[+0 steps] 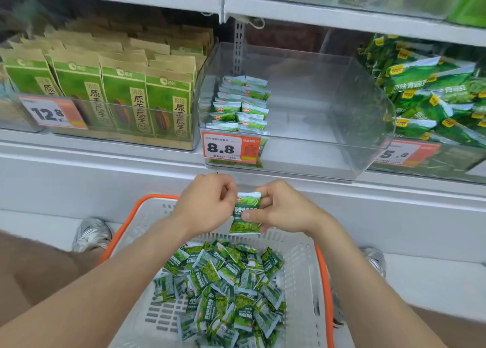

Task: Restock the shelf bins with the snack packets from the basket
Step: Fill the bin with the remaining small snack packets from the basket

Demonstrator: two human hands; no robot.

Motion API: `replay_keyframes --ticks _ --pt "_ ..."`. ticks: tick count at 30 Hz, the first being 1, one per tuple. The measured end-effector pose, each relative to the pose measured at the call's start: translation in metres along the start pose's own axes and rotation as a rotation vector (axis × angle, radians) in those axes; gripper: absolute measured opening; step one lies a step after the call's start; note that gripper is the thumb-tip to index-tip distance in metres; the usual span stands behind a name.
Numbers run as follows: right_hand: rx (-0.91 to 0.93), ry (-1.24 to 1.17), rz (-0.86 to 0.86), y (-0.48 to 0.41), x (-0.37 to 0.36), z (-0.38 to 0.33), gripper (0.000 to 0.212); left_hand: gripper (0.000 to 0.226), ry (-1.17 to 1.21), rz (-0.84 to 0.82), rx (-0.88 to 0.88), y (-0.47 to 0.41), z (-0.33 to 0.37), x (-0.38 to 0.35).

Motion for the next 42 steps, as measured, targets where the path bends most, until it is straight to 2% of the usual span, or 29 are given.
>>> replay_keyframes --ticks 4,6,9,12,14,16,18,22,25,28,31,33,36,38,40,42 --pt "0.090 0.118 -0.005 0.037 0.046 -0.086 0.010 0.016 0.121 0.401 -0.198 0.015 0.058 0.060" --pt "0.151 0.102 0.037 0.054 0.075 -0.118 0.013 0.015 0.180 0.603 -0.276 0.021 0.080 0.091" --pt "0.239 0.005 0.205 0.055 0.125 -0.142 0.022 0.009 0.141 0.707 -0.323 0.012 0.096 0.116" --pt "0.199 -0.084 0.454 0.019 0.170 -0.131 0.023 0.011 -0.087 0.631 -0.392 -0.015 0.106 0.115" --pt "0.097 -0.003 0.616 -0.017 0.201 -0.110 0.028 0.015 -0.248 0.499 -0.411 -0.036 0.110 0.106" --pt "-0.019 0.170 0.696 -0.054 0.225 -0.093 0.042 0.022 -0.328 0.368 -0.405 -0.054 0.114 0.099" --pt "-0.180 0.417 0.728 -0.080 0.240 -0.082 0.049 0.029 -0.381 0.251 -0.372 -0.072 0.115 0.092" --pt "-0.387 0.834 0.635 -0.110 0.254 -0.083 0.021 0.030 -0.438 0.027 -0.361 -0.098 0.106 0.074" --pt "-0.445 0.951 0.599 -0.127 0.260 -0.089 0.009 0.045 -0.451 -0.129 -0.210 -0.107 0.088 0.063" --pt "-0.426 0.948 0.568 -0.143 0.261 -0.096 0.020 0.053 -0.475 -0.162 -0.148 -0.110 0.082 0.060" --pt "-0.328 0.898 0.607 -0.157 0.258 -0.102 0.004 0.066 -0.463 -0.187 -0.115 -0.110 0.080 0.060" --pt "-0.284 0.797 0.649 -0.164 0.256 -0.097 0.016 0.064 -0.463 -0.188 -0.111 -0.111 0.079 0.059" --pt "-0.251 0.747 0.802 -0.158 0.258 -0.095 0.041 0.053 -0.469 -0.182 -0.117 -0.113 0.080 0.057" --pt "-0.264 0.729 0.868 -0.147 0.257 -0.097 0.047 0.051 -0.456 -0.177 -0.109 -0.114 0.079 0.057" --pt "-0.330 0.624 0.848 -0.138 0.257 -0.089 0.039 0.051 -0.451 -0.162 -0.117 -0.114 0.079 0.057" --pt "-0.399 0.461 0.726 -0.135 0.253 -0.078 0.032 0.051 -0.443 -0.152 -0.122 -0.114 0.079 0.058"
Point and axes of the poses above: each hand's wrist, its own y-axis away from the middle knuckle, its own x-axis out of the back of the hand, z = x × y, the point moved 7 cm from there along -y, towards the middle knuckle, and after that the axes turned 4 degrees about -z, right-handed, at the moved point
